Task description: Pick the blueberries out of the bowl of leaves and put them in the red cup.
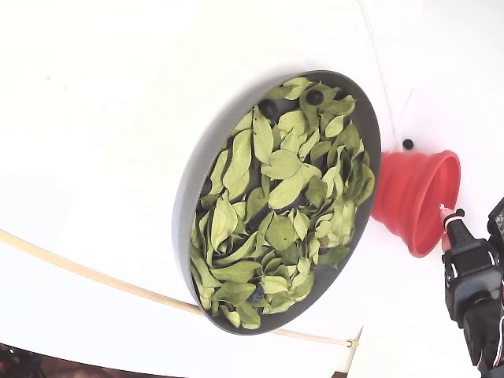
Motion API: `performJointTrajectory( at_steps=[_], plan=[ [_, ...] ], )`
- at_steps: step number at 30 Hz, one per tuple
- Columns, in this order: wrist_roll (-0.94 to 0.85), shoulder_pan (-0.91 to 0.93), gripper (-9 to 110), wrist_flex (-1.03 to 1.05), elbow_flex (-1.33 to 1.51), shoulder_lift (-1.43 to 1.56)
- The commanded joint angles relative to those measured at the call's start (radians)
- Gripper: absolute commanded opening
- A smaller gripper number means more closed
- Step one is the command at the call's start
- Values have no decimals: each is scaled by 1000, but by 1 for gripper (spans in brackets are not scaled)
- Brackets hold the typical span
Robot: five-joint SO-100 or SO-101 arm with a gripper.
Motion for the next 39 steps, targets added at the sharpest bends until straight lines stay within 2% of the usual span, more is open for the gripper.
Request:
performJointTrajectory(
  at_steps=[1, 39],
  plan=[
    [-2, 48, 17, -12, -49, 87],
    [6, 2, 16, 209, 97, 308]
  ],
)
